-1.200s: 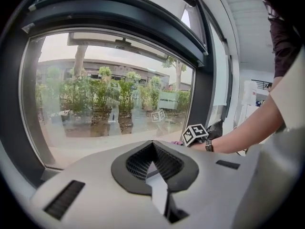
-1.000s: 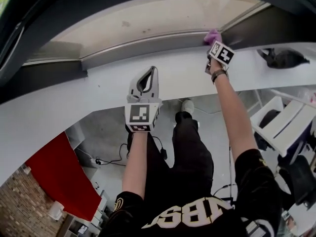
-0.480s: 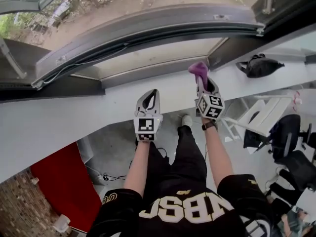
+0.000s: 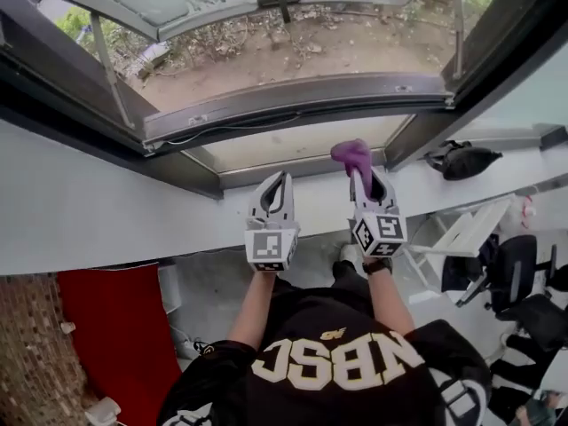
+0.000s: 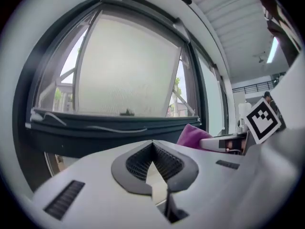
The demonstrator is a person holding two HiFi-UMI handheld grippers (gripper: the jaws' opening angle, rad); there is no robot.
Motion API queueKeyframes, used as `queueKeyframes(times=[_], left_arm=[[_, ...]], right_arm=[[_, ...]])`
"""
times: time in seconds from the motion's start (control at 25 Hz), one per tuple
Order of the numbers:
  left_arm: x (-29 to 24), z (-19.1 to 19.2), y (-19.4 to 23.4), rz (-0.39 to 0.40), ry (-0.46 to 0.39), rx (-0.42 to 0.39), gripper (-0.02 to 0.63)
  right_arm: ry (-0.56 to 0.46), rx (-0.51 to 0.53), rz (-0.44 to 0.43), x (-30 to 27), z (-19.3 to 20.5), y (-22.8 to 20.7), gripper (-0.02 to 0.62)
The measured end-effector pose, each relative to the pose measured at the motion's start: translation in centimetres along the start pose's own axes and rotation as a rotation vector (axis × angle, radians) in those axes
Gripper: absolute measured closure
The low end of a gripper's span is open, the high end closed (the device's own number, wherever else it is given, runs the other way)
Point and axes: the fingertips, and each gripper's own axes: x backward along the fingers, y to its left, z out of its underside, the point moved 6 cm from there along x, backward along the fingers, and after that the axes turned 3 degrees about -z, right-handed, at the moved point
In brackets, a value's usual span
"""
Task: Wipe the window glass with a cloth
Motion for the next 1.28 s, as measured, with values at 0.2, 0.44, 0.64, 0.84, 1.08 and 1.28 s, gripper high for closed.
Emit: queueKeyframes(times=[0.2,0.44,0.64,0.84,1.08,1.28], left_arm=[[0.0,-4.0,0.6,-0.026,-0.078,-0.061,0.592],[0.0,-5.6,0.2,0.016,-0.119,-0.035,0.592],[-0.2,-6.3,-0.3,0.04,-0.161,-0.043,0.592],[-0.4,-7.3,0.2,0.028,-0.185,-0.06,0.592],[-0.9,-7.8,-0.3,0.032,-0.187,-0.079,0.592],[-1.7,-7.5,-1.7,0.033,-0.162,-0.082,0.592]], right_arm=[[-0.109,0.14,-0.025,0.8,-5.1,4.3,0.517],[-0.16,0.219,-0.056,0.7,-7.2,7.9,0.517],[-0.155,0.215,-0.092,-0.1,-7.5,9.0,0.516],[-0.198,0.213,-0.092,-0.3,-8.9,9.1,0.517],[-0.209,0.203,-0.083,-0.4,-9.0,8.0,0.517],[-0.219,0.19,-0.083,0.1,-9.2,5.9,0.517]])
